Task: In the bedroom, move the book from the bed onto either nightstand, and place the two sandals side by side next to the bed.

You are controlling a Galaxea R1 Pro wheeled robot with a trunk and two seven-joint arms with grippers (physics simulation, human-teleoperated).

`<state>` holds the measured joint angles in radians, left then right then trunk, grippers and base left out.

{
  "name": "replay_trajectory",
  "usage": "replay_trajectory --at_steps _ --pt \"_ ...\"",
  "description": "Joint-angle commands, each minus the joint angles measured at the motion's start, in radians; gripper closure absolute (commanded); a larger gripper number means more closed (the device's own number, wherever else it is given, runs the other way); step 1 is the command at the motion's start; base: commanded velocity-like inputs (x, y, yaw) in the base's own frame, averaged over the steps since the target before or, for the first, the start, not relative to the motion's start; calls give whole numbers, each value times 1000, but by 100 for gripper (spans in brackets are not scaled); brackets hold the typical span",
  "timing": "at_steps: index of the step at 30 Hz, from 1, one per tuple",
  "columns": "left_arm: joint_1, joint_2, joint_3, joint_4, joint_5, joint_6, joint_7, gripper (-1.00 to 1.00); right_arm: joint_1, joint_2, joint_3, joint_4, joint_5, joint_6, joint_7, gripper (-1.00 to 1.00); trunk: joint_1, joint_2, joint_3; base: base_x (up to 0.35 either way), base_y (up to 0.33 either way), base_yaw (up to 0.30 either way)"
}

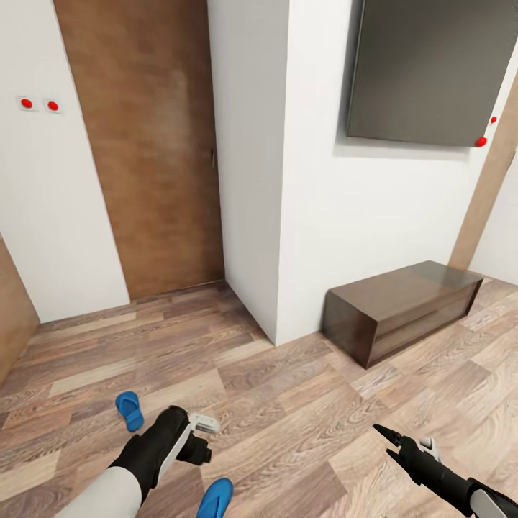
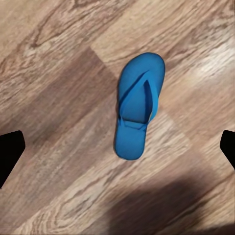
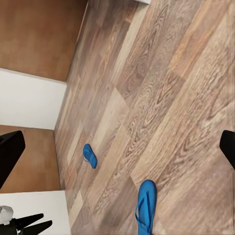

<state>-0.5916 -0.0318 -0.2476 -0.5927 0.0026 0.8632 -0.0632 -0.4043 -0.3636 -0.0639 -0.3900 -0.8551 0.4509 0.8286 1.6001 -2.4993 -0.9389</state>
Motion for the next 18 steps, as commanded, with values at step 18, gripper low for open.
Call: replay_trajectory --at_steps 18 --pt "0 17 -5 1 -4 -8 -60 -100 -1 0 -2 0 -2 8 1 -100 8 -5 -71 0 0 -196"
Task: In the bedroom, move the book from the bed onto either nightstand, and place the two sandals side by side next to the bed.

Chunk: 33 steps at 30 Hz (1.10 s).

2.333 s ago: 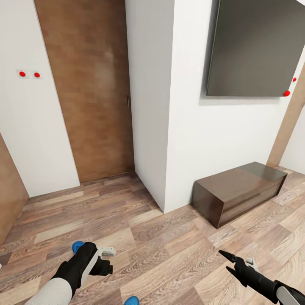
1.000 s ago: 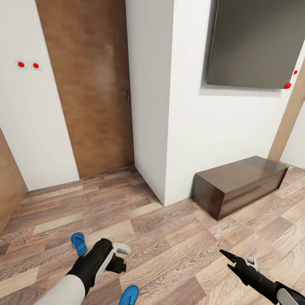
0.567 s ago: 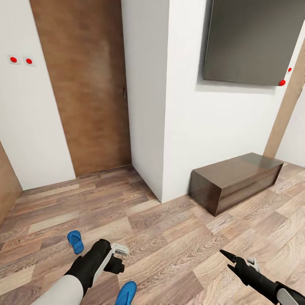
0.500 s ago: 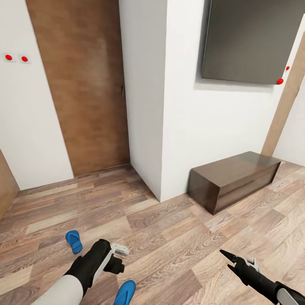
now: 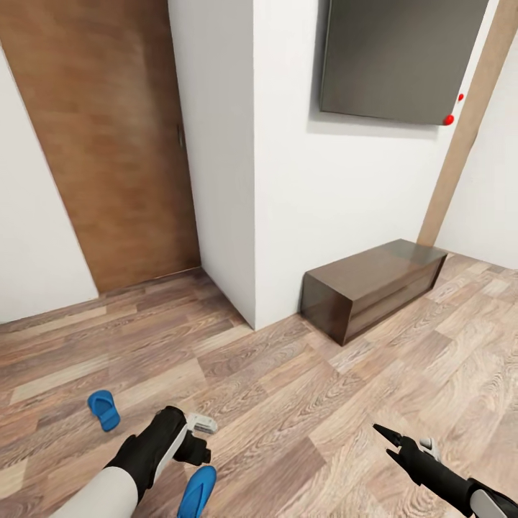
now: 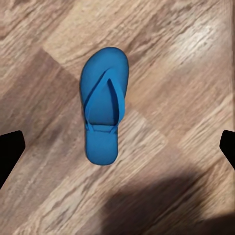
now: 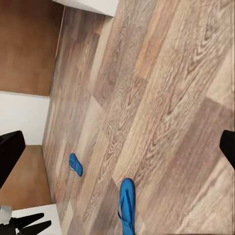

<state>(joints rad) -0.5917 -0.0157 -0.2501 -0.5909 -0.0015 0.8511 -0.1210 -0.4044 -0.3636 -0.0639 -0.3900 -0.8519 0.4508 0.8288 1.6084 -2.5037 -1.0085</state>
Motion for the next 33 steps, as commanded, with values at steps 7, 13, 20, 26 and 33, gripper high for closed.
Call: replay_trajectory --at_steps 7,13,20,26,33 --pt "0 4 -2 -1 -2 -3 -6 -100 -1 0 -2 0 -6 8 1 -100 3 -2 -28 0 0 -174" --pt "0 5 -2 -2 -3 -5 -6 -100 -1 0 -2 0 -6 8 1 -100 6 -4 -51 0 0 -123" --pt "0 7 0 -5 -4 -6 -6 -100 -1 0 -2 0 -6 8 1 -100 9 -5 -78 0 0 -42" --pt "0 17 4 -8 -4 -11 -5 -100 -1 0 -1 0 -8 9 1 -100 11 -7 -102 0 0 -10" --pt "0 29 7 -9 -5 -41 -5 -100 -1 -2 -2 -1 -10 13 18 -100 15 -8 -129 0 0 -2"
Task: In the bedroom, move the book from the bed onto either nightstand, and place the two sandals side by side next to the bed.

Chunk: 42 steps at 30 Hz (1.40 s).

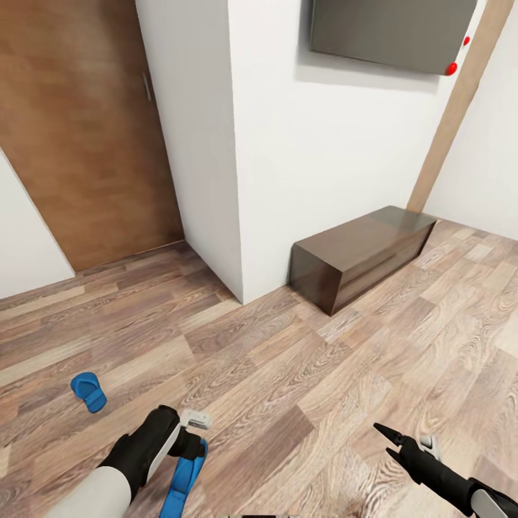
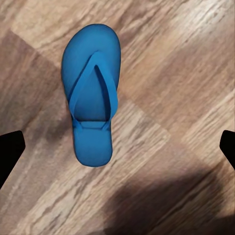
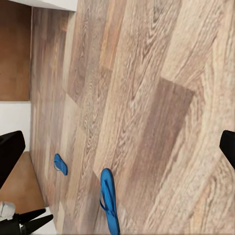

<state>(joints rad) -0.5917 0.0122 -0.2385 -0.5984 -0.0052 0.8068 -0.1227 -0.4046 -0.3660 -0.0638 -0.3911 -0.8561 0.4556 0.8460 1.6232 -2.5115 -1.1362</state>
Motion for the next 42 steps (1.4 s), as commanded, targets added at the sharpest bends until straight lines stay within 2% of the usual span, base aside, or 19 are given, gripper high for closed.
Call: replay_trajectory --at_steps 1,11,34,42 --pt "0 2 -5 -2 -1 1 -2 -100 0 0 -2 0 -5 8 7 -100 0 -1 -5 0 0 0" --pt "0 8 -3 -5 -1 -41 2 -100 0 -1 -1 0 -5 8 35 -100 5 -3 -44 0 0 0" --pt "0 11 -2 -12 -1 -104 5 -100 0 1 1 0 -6 6 40 -100 15 -8 -132 0 0 0" --pt "0 12 -2 -45 -1 -114 6 -100 0 1 1 0 -6 6 41 -100 19 -10 -163 0 0 0"
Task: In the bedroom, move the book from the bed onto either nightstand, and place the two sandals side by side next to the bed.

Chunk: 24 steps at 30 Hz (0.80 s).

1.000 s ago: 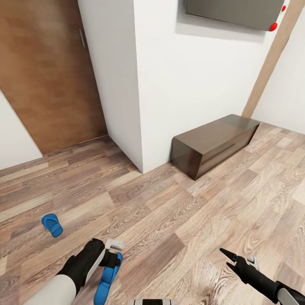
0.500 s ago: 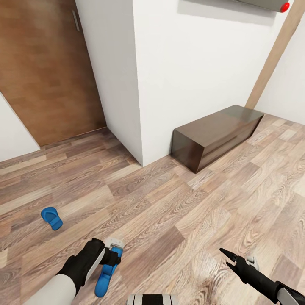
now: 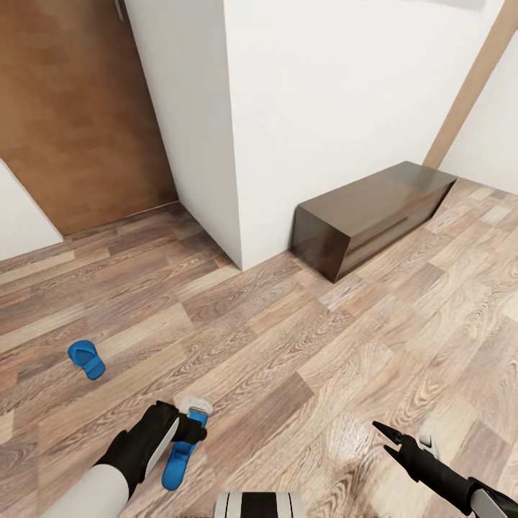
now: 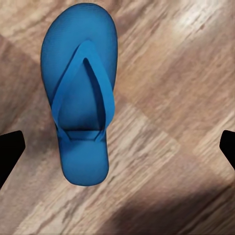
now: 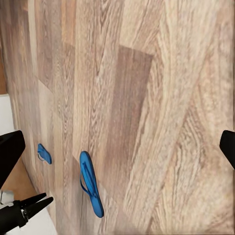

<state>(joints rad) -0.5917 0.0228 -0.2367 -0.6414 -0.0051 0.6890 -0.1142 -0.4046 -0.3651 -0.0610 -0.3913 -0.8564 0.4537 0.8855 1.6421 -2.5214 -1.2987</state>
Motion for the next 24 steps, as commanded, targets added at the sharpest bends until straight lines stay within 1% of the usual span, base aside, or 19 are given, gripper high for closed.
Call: replay_trajectory --at_steps 1,4,14,17,24 --pt "0 1 -4 -7 -1 4 -2 -100 0 0 -2 0 -6 8 1 -100 0 -1 -5 0 0 0" --pt "0 2 -4 -22 -2 3 -2 -100 0 0 -2 0 -6 8 1 -100 2 -1 -16 0 0 0" --pt "0 2 6 -47 -1 1 15 -100 0 0 -1 0 -7 8 1 -100 2 -1 -16 0 0 0" --pt "0 2 21 -50 0 1 26 -100 0 0 -1 0 -7 8 1 -100 2 -1 -16 0 0 0" --pt "0 1 71 -52 2 -13 38 -100 0 0 -1 0 -7 8 1 -100 2 -1 -16 0 0 0"
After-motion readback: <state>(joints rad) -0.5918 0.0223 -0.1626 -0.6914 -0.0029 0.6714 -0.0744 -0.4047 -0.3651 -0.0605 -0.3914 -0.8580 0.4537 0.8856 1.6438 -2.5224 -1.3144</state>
